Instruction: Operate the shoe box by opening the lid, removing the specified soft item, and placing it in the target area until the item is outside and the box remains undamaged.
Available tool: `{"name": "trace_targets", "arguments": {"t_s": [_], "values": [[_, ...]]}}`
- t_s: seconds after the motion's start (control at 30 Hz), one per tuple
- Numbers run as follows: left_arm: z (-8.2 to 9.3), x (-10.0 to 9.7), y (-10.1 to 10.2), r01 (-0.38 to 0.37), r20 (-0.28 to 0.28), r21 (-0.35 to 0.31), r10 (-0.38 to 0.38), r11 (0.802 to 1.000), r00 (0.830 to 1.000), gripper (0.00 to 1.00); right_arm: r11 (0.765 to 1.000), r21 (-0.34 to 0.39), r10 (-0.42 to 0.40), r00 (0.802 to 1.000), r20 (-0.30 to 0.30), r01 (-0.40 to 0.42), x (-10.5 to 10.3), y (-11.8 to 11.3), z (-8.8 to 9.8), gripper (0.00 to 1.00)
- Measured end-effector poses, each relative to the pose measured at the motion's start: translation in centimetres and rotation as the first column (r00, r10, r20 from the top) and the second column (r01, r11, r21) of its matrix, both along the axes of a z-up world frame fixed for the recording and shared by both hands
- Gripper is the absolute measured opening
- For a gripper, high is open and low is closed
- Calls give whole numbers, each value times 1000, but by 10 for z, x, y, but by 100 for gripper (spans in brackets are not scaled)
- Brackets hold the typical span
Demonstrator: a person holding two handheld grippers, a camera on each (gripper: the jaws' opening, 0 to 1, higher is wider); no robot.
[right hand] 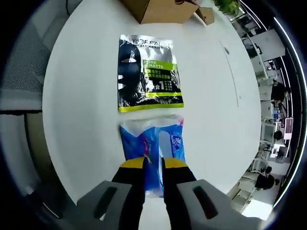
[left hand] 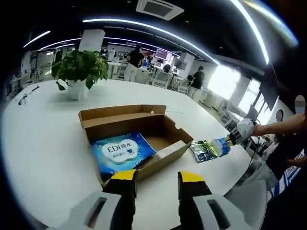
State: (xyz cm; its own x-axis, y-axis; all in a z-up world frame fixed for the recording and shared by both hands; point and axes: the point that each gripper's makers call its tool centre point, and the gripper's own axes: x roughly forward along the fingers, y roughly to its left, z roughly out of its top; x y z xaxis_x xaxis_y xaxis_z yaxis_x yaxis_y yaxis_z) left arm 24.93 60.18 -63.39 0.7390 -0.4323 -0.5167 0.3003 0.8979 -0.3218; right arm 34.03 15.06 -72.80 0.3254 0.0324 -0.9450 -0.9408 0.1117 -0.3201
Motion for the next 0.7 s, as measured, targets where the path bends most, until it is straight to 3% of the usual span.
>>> {"name": "trace_targets", "arguments": {"t_s": [0.43, 0.5, 0.57, 0.63, 0.7], "values": [[2, 14, 5, 22, 16, -19, -22, 1000, 1000, 33, 996, 47, -72, 997, 28, 70, 2, 8, 11, 12], [2, 15, 7, 21, 18, -23, -21, 1000, 1000, 33, 991, 80, -108, 994, 25, 105, 2, 11, 12, 12], [1, 15, 8, 20, 16, -24, -20, 1000, 1000, 33, 978, 140, -157, 987, 22, 153, 4, 17, 16, 12], [1, 15, 11, 17, 16, -26, -17, 1000, 1000, 33, 950, 217, -232, 973, 11, 224, 12, 23, 18, 12], [0, 15, 14, 14, 15, -25, -14, 1000, 1000, 33, 905, 316, -295, 955, -23, 287, 15, 34, 24, 13]]}}
